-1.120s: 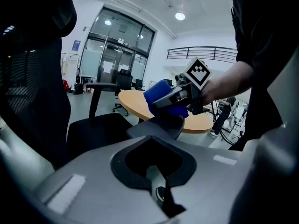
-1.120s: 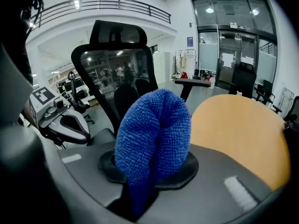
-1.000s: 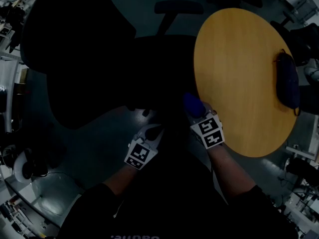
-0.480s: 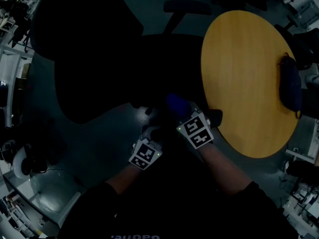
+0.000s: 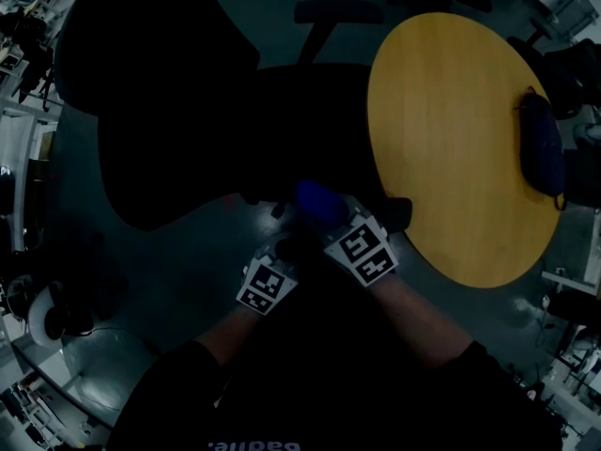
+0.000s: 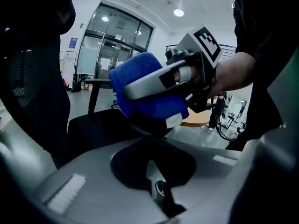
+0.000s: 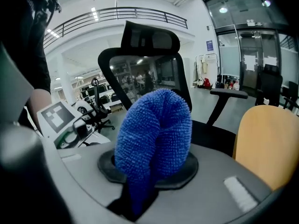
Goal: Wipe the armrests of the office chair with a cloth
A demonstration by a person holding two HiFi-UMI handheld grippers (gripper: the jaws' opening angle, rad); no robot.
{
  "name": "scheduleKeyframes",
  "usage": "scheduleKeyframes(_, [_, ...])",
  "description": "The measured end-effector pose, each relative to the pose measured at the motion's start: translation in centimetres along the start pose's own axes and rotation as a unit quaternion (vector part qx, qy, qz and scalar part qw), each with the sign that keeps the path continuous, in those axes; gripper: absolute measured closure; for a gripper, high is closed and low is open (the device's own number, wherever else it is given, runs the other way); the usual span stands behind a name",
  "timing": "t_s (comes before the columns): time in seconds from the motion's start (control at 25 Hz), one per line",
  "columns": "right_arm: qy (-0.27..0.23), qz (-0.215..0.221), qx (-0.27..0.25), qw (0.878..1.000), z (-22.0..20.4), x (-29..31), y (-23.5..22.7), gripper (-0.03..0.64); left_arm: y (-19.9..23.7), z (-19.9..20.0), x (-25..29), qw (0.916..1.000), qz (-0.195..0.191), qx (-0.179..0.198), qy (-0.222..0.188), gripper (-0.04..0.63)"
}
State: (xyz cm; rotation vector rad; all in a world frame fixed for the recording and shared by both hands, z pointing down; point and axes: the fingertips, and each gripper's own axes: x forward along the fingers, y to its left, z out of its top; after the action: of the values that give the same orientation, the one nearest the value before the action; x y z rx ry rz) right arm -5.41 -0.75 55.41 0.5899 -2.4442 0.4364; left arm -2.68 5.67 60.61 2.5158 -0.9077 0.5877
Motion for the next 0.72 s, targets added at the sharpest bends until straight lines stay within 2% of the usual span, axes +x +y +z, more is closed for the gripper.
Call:
scheduleKeyframes(0.16, [-0.028, -0.029, 0.013, 0.999, 0.1, -4.3, -1.7, 0.509, 0.5, 0.0, -0.4, 0.9999, 0.005, 0.005, 0.008, 0.58])
scheduleKeyframes(0.4, [-0.052, -0.114, 0.04, 0.991, -2.0, -12.5, -7.5, 0.509, 0.9, 0.6, -0.4, 0.9997, 0.012, 0.013, 0.016, 0.58])
scheduleKeyframes(0.56, [-0.038, -0.153, 0.043, 0.986, -4.9, -15.7, -10.4, 0.509, 1.3, 0.5, -0.4, 0.9994, 0.016, 0.017, 0.026, 0.58])
scheduleKeyframes(0.72, [-0.017, -0.168, 0.052, 0.984, -8.1, -16.7, -11.8, 0.509, 1.4, 0.6, 0.2, 0.9992, 0.022, 0.015, 0.03, 0.58])
